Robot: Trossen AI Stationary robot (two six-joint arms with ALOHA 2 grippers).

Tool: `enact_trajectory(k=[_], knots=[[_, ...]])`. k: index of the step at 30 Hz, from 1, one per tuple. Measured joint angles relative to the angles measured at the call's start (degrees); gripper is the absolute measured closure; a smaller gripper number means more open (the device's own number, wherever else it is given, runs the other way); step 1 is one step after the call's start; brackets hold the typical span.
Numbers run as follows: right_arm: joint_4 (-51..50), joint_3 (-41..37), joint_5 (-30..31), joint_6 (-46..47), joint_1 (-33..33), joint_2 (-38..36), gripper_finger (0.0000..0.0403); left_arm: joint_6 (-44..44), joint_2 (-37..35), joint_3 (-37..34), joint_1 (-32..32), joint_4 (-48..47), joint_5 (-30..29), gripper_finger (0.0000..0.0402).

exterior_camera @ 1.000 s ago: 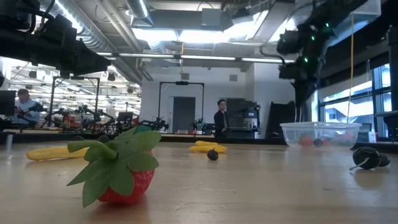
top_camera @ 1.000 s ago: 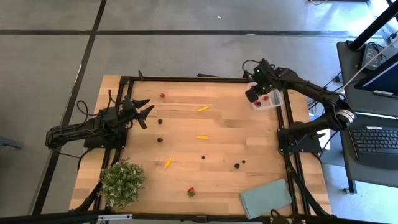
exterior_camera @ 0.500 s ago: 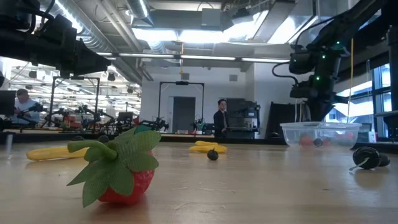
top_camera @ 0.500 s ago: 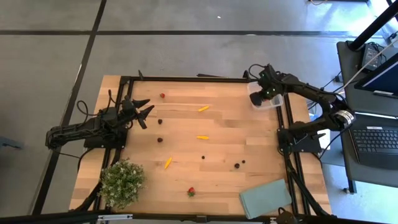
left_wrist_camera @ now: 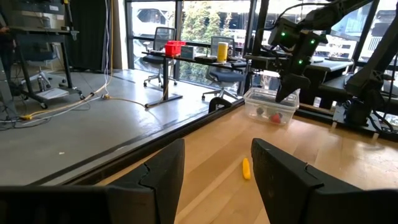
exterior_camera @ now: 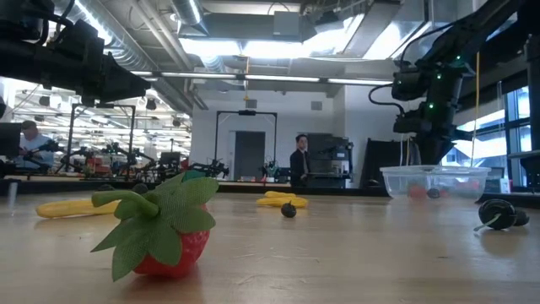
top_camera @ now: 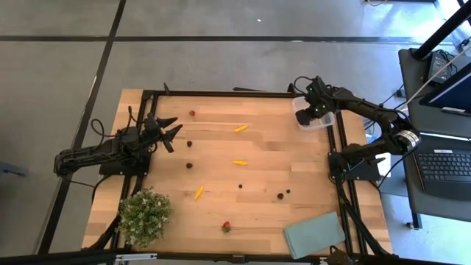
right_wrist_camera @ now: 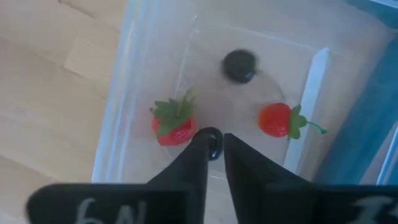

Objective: Pick and placing Produce into tupperware
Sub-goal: Put the black cherry into the transparent bin

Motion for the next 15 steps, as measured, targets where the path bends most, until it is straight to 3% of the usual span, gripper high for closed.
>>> enact_trajectory(k=[7,12,15], knots=[[-3.13,2.77,-3.59,-4.57,0.0,0.0,0.0245,-0.02,0.0,0.0,0.0,0.0,-0.01,0.0223],[-3.53,7.39,-12.35,-13.22,1.28,-0.12,0.0174,-0.02,0.0,0.0,0.0,0.0,0.01,0.0223],[-4.59,10.41,-21.26,-21.22,4.15,-0.48,0.015,-0.02,0.0,0.0,0.0,0.0,0.0,0.0223]])
